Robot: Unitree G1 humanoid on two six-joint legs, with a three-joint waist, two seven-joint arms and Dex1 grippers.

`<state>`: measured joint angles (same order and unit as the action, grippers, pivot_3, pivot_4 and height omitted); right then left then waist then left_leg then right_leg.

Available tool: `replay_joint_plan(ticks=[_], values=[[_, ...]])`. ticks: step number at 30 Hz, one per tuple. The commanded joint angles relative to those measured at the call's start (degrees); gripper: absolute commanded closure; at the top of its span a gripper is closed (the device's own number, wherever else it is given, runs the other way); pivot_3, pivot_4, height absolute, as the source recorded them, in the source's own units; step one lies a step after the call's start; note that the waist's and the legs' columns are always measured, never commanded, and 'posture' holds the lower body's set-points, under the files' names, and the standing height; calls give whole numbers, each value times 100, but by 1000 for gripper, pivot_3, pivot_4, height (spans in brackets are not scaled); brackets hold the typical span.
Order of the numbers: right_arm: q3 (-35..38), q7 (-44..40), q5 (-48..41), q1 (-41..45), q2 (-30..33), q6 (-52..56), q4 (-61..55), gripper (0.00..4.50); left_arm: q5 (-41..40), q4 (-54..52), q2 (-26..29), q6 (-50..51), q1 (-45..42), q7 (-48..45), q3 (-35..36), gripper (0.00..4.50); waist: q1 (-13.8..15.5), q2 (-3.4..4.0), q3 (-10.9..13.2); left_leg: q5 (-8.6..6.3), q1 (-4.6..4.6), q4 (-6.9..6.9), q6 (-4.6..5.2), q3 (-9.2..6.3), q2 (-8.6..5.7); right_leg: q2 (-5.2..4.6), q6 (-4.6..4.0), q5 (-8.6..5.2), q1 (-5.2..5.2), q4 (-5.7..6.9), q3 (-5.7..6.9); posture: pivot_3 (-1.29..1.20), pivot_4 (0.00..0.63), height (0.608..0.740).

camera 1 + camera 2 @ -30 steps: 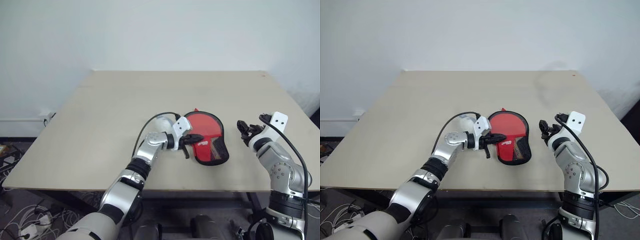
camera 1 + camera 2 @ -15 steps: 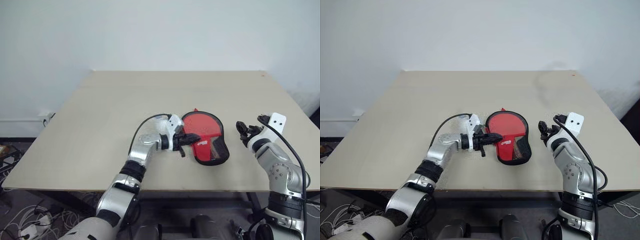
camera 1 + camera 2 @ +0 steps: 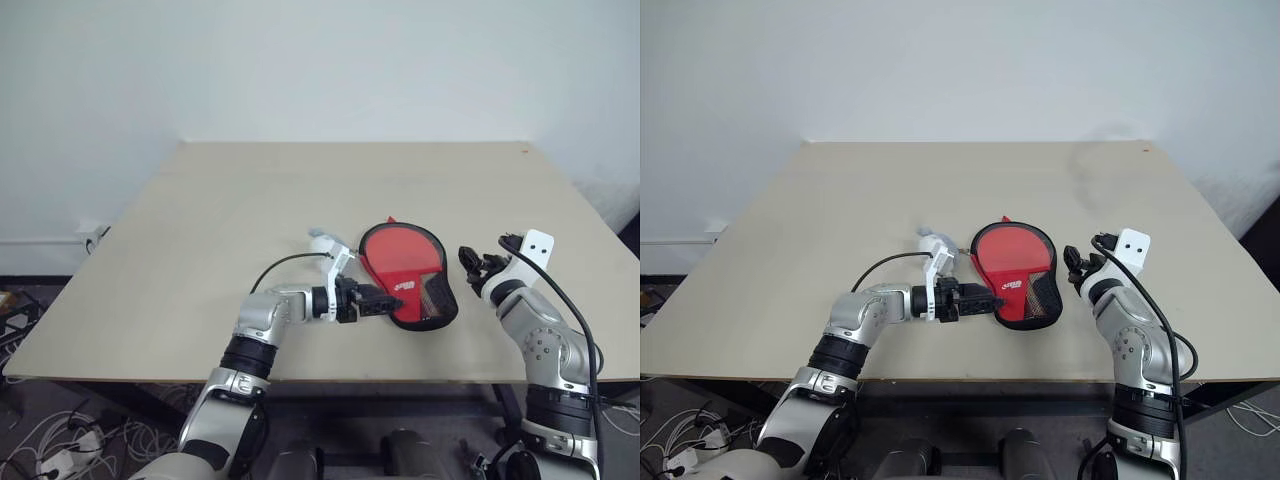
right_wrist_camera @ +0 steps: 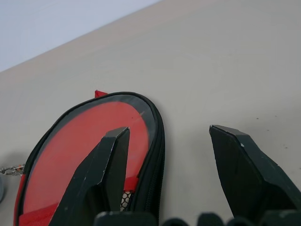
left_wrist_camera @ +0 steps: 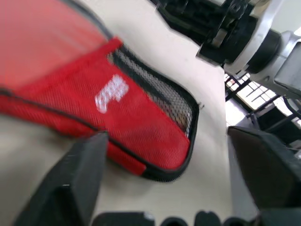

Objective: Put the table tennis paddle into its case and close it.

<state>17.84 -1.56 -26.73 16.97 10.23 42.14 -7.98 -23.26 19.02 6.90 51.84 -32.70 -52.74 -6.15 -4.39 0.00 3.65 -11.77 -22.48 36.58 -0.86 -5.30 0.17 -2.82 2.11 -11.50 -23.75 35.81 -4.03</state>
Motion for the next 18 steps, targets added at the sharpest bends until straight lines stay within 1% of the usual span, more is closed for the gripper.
replay_joint_plan(ticks=[1,5,10,18], values=[[9,-35,41,-32,20,-189,-182,1578,-257,-379,81,484,36,197,153,6,1,0,0,0,0,0,0,0,0,0,0,0,0,0,0,0,0,740],[5,-26,37,-86,14,-242,-186,1578,-378,-528,85,947,91,512,282,6,2,0,0,0,-1,0,0,0,0,0,0,0,-1,-1,0,0,0,740],[-39,-16,71,-125,-35,-333,-129,1578,-652,-590,-67,1404,104,825,508,6,2,0,0,0,0,1,0,0,0,0,0,0,0,-1,0,0,0,740],[-69,-11,102,-108,-72,-364,-115,1578,-810,-224,-432,1567,-29,1186,648,6,7,0,0,0,-1,0,0,0,-1,0,-2,-1,1,-3,0,0,0,740]])
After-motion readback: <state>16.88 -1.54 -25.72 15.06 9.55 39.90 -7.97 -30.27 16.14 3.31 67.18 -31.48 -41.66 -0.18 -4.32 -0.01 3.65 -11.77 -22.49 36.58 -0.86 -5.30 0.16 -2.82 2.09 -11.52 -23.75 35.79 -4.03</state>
